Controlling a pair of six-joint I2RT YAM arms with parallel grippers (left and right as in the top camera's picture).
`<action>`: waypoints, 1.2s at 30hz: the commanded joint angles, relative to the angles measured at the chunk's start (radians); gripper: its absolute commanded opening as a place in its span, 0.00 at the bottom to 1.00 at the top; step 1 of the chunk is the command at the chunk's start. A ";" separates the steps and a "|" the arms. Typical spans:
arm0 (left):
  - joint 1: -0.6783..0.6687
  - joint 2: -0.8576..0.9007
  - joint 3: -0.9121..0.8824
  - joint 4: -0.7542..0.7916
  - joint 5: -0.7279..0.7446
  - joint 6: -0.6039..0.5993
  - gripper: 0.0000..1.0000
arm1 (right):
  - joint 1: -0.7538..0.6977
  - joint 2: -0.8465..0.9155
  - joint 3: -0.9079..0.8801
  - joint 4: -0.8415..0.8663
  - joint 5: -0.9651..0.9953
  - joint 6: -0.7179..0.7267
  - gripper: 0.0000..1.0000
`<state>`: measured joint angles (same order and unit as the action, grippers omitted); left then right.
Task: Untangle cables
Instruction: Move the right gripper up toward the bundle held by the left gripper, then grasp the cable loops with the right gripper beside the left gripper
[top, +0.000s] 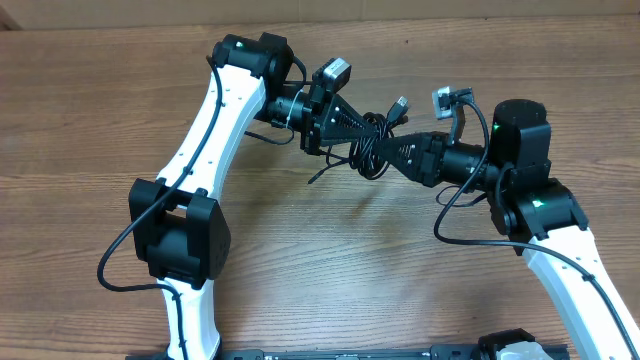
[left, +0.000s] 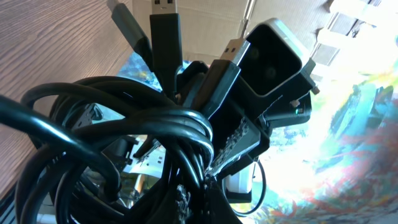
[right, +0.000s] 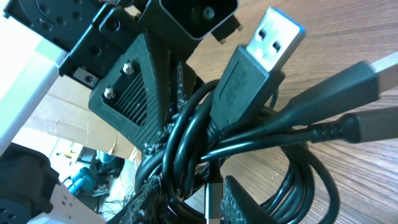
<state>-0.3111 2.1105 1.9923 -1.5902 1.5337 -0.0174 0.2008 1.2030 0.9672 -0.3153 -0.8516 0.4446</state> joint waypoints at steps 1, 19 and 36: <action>0.003 -0.005 0.017 -0.003 0.047 -0.013 0.04 | 0.020 0.004 0.021 -0.003 0.045 0.003 0.29; -0.011 -0.005 0.017 -0.003 0.047 -0.013 0.04 | 0.113 0.004 0.021 0.095 0.349 0.224 0.29; -0.046 -0.005 0.017 -0.003 0.047 -0.013 0.04 | 0.120 0.024 0.021 0.154 0.455 0.362 0.17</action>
<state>-0.2832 2.1109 2.0029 -1.5707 1.5627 -0.0242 0.3382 1.2037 0.9627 -0.2092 -0.5697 0.7685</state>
